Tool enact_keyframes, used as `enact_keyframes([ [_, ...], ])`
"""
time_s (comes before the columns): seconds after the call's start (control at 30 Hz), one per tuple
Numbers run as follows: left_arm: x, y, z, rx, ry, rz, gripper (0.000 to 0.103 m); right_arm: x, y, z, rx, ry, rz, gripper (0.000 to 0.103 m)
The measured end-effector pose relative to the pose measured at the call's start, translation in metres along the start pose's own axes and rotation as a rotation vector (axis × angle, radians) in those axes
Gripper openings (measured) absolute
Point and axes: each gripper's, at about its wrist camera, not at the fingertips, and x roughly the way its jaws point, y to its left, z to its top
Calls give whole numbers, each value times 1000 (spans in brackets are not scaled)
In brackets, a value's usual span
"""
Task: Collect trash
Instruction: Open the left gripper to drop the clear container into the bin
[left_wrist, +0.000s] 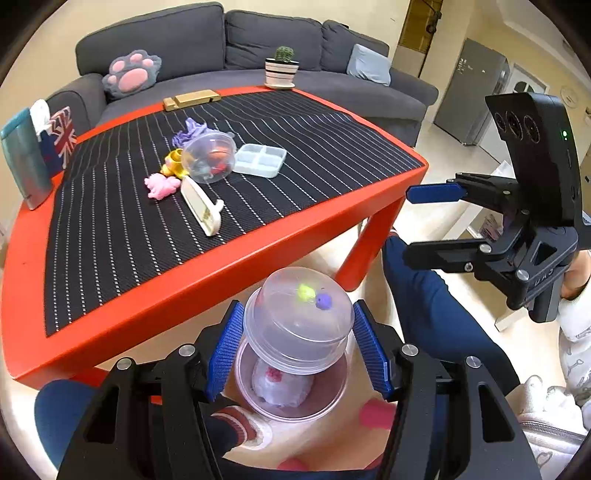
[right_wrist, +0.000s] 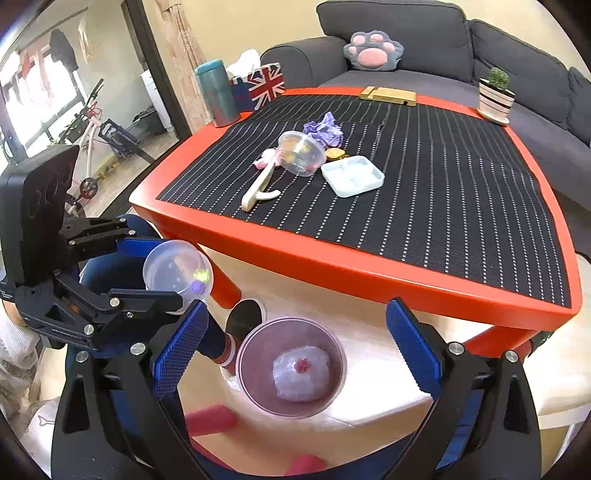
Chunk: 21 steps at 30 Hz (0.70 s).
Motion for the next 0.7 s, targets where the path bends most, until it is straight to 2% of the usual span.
enact_keyframes([
  [0.2, 1, -5, 3, 12, -3, -3, 59, -6, -6, -3, 19, -12, -6, 95],
  [0.23, 1, -6, 4, 13, -3, -2, 66, -6, -7, -3, 20, -14, -5, 96],
  [0.27, 1, -5, 4, 10, -8, 0, 80, -6, -7, -3, 21, -16, -7, 96],
  [0.33, 0, -5, 4, 2, -32, 8, 89, -7, -8, -3, 24, -18, -7, 96],
  [0.7, -3, 4, 3, -49, -44, 13, 94, -3, -7, -5, 25, -8, -7, 96],
])
